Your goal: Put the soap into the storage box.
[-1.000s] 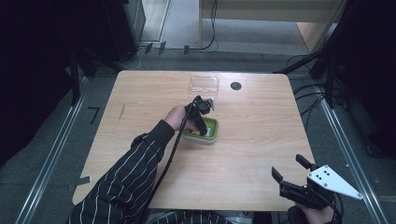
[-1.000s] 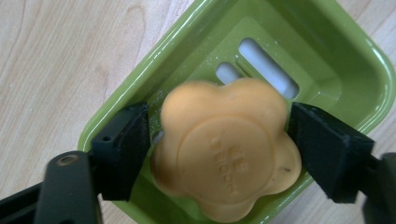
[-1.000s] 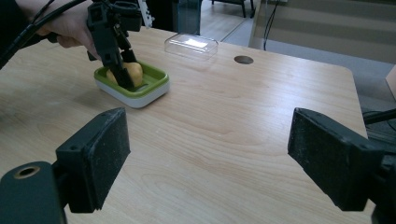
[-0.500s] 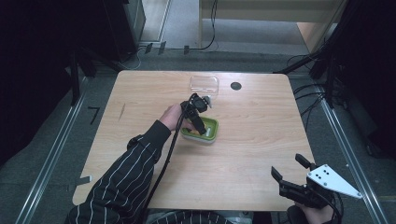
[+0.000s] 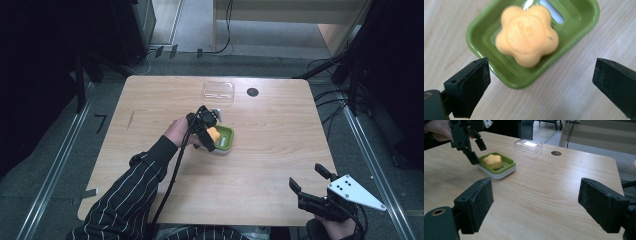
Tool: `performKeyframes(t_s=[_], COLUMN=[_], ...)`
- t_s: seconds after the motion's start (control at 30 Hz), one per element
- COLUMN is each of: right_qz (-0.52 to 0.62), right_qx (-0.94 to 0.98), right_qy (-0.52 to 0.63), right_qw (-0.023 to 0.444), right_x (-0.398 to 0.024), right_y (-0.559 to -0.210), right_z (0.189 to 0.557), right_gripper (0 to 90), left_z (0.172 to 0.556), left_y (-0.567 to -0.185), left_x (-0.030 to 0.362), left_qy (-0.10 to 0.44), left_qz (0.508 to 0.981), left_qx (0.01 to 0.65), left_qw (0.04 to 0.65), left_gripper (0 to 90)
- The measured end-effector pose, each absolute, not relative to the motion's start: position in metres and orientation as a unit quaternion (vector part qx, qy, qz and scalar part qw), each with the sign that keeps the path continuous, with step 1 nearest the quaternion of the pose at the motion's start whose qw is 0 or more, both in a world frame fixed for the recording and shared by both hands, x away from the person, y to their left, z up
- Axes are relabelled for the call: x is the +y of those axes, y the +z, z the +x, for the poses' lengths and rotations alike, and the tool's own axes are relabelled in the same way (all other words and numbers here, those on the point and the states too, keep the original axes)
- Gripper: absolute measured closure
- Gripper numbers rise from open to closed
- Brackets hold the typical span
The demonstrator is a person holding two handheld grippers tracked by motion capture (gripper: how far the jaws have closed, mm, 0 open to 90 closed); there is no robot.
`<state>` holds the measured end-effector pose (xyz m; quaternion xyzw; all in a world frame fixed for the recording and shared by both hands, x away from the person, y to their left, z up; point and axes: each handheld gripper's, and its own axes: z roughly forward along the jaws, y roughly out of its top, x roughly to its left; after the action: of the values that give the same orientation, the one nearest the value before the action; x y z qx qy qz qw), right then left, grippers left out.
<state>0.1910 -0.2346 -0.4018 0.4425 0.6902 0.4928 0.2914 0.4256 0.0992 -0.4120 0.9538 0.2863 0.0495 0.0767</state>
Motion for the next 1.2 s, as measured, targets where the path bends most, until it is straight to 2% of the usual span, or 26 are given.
performKeyframes(t_s=[1.2], right_qz=[0.438], right_qx=[0.692], right_qy=[0.495], right_qw=[0.290], right_x=[-0.233], right_y=[-0.402], right_z=[0.194], right_gripper=[13.4], left_z=[0.345], left_y=[-0.436], left_x=[0.145], left_qy=[0.036], left_qz=[0.955], left_qx=[0.290], left_qw=[0.049], left_gripper=[1.3])
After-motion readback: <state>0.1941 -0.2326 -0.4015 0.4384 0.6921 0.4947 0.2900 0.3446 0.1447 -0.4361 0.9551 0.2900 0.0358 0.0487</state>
